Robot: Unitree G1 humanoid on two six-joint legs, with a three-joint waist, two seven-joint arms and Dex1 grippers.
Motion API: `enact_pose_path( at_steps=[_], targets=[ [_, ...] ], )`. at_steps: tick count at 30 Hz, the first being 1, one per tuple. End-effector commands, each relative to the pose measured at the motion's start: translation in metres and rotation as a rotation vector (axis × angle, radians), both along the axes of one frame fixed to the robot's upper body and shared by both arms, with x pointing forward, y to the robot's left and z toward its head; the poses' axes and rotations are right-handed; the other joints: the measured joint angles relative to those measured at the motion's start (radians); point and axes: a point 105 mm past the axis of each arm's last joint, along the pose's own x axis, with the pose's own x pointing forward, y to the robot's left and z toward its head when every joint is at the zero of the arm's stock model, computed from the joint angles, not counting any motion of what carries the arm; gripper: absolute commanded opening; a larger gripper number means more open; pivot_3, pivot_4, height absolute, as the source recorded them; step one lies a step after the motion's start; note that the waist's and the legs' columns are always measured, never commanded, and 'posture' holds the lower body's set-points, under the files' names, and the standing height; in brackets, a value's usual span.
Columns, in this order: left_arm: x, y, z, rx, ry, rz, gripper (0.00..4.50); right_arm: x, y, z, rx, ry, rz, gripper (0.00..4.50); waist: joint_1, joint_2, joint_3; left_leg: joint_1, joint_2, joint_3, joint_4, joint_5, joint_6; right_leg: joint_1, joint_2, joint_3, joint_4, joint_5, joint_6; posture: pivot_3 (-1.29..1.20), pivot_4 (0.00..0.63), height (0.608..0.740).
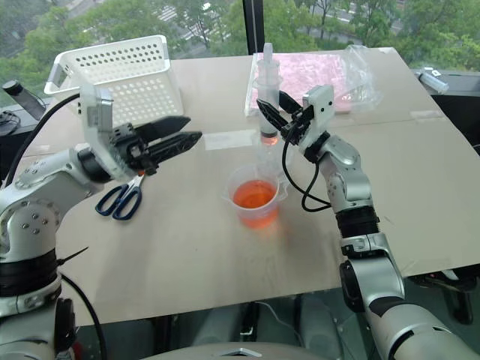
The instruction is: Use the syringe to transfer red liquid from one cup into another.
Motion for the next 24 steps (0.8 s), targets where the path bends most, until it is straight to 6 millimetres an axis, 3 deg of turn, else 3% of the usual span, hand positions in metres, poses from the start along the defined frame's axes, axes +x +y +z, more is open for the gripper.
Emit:
enact_pose_path(
  at_steps=[1, 7, 10, 24],
  targets=[
    [0.021, -0.009, 0.017, -0.020, -0.055, 0.010, 2.71, -0.009, 0.000, 0.010, 0.003, -0.070, 0.023, 1.44, 0.001, 0.000, 0.000, 0.000, 0.000, 0.000, 0.000, 0.000, 0.000, 0.000, 0.000, 0.000, 0.000, 0.000, 0.000, 0.00, 0.150, 0.740],
    [0.054, -0.041, 0.046, 0.002, -0.170, -0.066, 2.71, -0.018, 0.004, 0.006, -0.014, -0.094, 0.078, 1.44, 0.000, 0.000, 0.000, 0.000, 0.000, 0.001, 0.000, 0.000, 0.000, 0.000, 0.001, -0.002, 0.000, 0.000, 0.000, 0.00, 0.150, 0.740],
    [0.058, -0.051, 0.059, 0.007, -0.200, -0.140, 2.71, -0.022, 0.007, 0.009, -0.020, -0.111, 0.117, 1.44, -0.012, 0.000, 0.000, 0.000, 0.000, 0.002, 0.000, 0.000, 0.000, 0.000, 0.002, -0.001, 0.000, 0.000, 0.000, 0.00, 0.150, 0.740],
    [0.069, -0.064, 0.065, 0.095, -0.266, -0.237, 2.71, -0.027, 0.014, 0.008, -0.119, -0.168, 0.219, 1.44, -0.026, 0.000, 0.000, 0.000, 0.000, 0.001, 0.000, 0.000, 0.000, 0.000, 0.001, -0.001, 0.000, 0.000, 0.000, 0.00, 0.150, 0.740]
  ],
)
